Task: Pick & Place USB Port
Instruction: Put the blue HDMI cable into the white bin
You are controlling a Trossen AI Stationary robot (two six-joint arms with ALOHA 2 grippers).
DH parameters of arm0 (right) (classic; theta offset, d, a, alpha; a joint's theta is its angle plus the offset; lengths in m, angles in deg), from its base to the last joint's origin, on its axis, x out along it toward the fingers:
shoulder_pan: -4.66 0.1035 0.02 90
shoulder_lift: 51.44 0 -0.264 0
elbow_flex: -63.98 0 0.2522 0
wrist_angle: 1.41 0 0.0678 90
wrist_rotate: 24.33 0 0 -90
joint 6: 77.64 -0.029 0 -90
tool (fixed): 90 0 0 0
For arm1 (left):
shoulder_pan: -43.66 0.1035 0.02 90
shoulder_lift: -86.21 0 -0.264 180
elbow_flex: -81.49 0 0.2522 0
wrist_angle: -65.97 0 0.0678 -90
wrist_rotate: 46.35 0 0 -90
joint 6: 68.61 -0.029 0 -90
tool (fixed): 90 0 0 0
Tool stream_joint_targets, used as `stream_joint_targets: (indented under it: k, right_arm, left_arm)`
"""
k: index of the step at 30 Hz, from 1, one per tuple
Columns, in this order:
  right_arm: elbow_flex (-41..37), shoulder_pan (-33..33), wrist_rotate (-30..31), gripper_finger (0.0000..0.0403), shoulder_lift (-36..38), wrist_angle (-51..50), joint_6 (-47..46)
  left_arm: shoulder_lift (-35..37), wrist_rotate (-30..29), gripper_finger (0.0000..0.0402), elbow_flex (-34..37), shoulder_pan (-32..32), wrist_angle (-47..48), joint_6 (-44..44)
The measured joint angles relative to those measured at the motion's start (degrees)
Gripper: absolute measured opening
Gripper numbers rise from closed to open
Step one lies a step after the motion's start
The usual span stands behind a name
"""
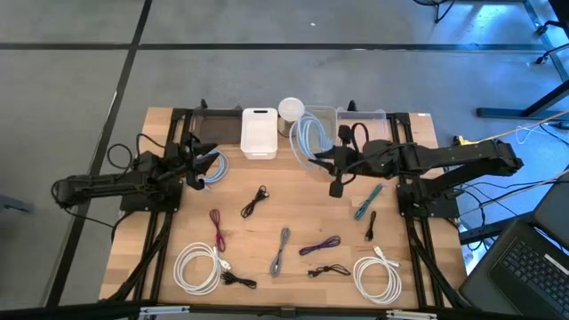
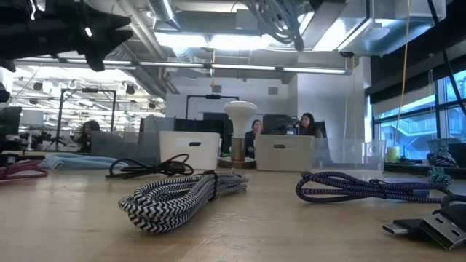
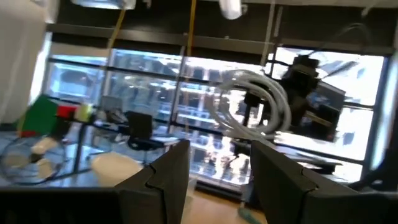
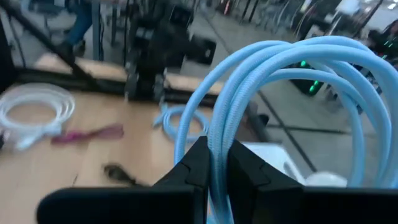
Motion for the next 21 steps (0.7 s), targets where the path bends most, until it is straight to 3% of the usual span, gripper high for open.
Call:
stream_joint_targets:
  k: [6, 13, 21]
  right_arm:
    - [0.0, -1.5, -3.5, 0.0030, 0.0, 3.6, 0.1]
    - [0.0, -2.0, -3.7, 0.0030, -1.8, 6.3, 2.3]
    - [0.0, -2.0, -3.7, 0.0030, -2.2, 7.1, 2.7]
  left_arm:
    - [-16.5, 5.6, 0.0160, -5.8, 0.0, -7.6, 0.7]
    - [-39.7, 14.4, 0.0160, -21.4, 0.0, -10.1, -4.8]
    - [-57.6, 19.2, 0.0167, -36.2, 0.0, -10.2, -9.9]
